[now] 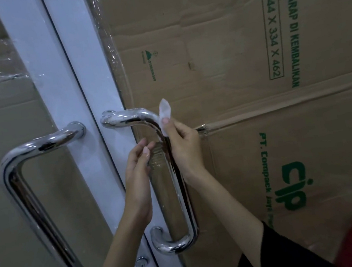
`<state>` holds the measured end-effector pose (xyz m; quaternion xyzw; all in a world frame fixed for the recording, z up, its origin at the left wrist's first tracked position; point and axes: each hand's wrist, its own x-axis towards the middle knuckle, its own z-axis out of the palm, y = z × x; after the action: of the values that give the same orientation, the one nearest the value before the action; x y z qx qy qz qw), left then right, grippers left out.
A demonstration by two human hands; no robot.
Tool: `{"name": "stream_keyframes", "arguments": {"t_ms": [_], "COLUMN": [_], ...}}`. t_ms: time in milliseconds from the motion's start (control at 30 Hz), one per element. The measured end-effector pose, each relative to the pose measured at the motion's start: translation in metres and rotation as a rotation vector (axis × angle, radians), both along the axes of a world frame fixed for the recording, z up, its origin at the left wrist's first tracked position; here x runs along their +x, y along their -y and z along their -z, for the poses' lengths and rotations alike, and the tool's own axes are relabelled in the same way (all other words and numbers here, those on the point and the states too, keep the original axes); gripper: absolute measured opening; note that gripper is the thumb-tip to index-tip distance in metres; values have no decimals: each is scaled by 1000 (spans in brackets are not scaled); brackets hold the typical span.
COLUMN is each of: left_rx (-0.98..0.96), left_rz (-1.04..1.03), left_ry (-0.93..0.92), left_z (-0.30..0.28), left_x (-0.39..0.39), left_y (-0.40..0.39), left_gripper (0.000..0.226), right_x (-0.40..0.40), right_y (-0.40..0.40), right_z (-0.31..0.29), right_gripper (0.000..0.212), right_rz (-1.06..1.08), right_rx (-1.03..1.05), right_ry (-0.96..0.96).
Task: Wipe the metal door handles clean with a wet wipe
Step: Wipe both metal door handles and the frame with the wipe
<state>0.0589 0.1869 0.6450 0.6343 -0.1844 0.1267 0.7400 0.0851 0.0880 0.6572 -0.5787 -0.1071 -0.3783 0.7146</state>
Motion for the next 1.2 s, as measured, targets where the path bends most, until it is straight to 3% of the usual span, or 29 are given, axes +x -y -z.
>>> {"name": "stream_keyframes", "arguments": {"t_ms": [200, 367, 467, 567, 667, 733, 900, 1067, 1200], "left_rx": [-27, -42, -60, -60, -54, -64, -98, -95, -144], "left_rz": [-27, -41, -49, -51, -55, -51, -33, -56, -77], "left_ry": [0, -4, -14, -25, -45, -57, -57, -63, -82], "left_z": [-1, 2, 3, 7, 12, 12, 9, 8, 1], "left_x": [-2, -1, 0, 1, 3, 4, 2, 3, 4], "left_y": [-2, -5, -5, -7, -5, -3, 1, -6, -14], "left_gripper": [28, 30, 28, 27, 30, 31, 30, 29, 27], "right_x": [12, -8, -7, -14, -20, -14, -4, -6, 8], "right_y": [8, -8, -8, -3, -6, -8, -4, 1, -1], "right_z": [54, 28, 36, 69, 63, 46, 62, 104, 58], "right_gripper": [62, 43, 46, 45, 39, 19, 49, 50, 41], "right_rz": [-89, 24, 43, 130, 205, 251, 407, 503, 669], "right_rx": [36, 73, 90, -76, -158, -167, -343, -483, -603], "right_ry": [-352, -77, -170, -298, -147, -30, 119, 161, 315]}}
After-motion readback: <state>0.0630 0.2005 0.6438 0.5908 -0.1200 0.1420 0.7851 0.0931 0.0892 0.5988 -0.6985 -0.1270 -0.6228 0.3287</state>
